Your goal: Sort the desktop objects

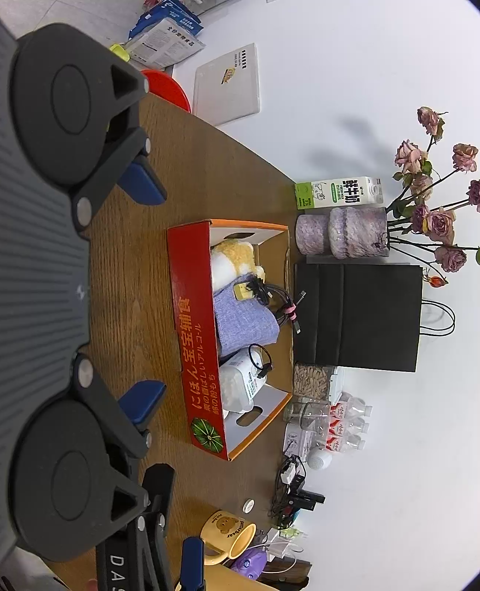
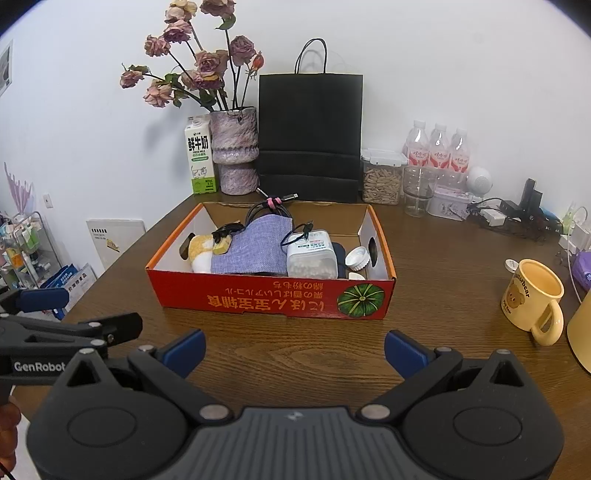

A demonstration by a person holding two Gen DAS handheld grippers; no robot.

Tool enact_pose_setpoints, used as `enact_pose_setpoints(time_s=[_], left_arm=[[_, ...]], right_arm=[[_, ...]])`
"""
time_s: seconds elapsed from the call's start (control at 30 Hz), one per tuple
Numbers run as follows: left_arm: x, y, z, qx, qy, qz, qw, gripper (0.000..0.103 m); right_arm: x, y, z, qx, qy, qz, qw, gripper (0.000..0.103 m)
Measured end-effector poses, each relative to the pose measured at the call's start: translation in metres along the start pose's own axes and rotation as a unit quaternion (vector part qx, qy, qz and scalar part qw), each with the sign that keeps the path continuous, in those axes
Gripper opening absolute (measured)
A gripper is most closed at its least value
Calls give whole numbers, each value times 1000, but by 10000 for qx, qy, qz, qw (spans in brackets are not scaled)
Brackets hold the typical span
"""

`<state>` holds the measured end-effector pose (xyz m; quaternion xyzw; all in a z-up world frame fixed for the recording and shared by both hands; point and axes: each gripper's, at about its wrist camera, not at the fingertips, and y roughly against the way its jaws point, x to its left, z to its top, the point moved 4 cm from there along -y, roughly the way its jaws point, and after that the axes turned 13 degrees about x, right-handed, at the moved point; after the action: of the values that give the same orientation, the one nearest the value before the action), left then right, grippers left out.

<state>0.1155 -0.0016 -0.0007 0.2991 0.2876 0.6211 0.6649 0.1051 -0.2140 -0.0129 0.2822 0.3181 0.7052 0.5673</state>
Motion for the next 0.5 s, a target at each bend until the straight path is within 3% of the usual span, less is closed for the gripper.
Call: enact_pose_setpoints(time_s=[0.5], left_arm=[[0,-1,-1,21,9,5,10000,103]], right_arm=[[-1,-1,-1,13,-7,-12,10000,103]])
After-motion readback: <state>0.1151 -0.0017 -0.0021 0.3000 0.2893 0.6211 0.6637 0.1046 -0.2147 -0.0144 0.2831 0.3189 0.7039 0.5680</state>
